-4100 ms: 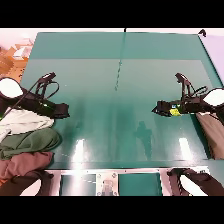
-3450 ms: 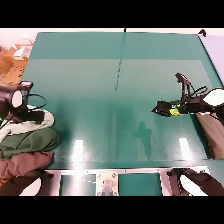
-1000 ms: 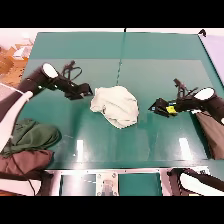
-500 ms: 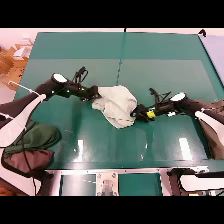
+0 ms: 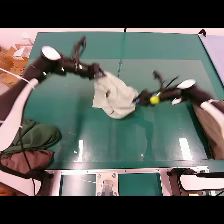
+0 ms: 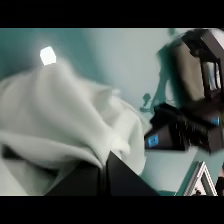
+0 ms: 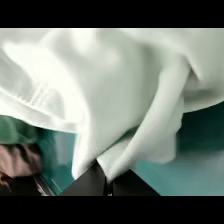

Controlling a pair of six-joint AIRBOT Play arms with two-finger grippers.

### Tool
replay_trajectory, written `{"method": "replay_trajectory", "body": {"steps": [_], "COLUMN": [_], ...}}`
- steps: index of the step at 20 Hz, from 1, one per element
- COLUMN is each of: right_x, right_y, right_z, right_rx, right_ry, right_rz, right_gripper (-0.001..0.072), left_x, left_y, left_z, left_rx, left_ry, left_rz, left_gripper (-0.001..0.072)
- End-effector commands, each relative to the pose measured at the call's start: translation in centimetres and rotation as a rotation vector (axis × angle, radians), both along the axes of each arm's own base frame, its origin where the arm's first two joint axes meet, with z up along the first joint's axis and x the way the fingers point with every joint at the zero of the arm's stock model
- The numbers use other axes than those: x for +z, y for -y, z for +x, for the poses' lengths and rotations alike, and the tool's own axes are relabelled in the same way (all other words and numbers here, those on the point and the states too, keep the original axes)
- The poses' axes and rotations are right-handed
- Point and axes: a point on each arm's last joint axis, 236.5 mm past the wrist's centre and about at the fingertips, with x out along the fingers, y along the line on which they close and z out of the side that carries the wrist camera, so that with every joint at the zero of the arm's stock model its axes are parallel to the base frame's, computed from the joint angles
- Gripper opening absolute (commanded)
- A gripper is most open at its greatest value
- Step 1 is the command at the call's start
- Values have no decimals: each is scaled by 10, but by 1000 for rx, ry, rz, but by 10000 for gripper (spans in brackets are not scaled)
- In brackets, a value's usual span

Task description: Fold the shirts.

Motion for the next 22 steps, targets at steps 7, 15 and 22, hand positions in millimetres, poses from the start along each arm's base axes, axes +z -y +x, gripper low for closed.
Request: {"method": "replay_trajectory", "body": {"steps": [7, 15, 22], "right_x": [394, 369, 114], "right_y": [83, 89, 46], "right_z": [-29, -48, 28], "right_rx": [-123, -111, -83], "right_ry": [907, 853, 416], "right_rz": [-143, -288, -216], "right_gripper": [18, 19, 20], "left_x": [346, 274, 28], "left_y": [-39, -86, -105], "left_z": [-114, -103, -20], "left_rx": [81, 167, 79], "left_ry": [754, 694, 284], "left_rz": [-160, 204, 539], "left_gripper": [32, 33, 33]}}
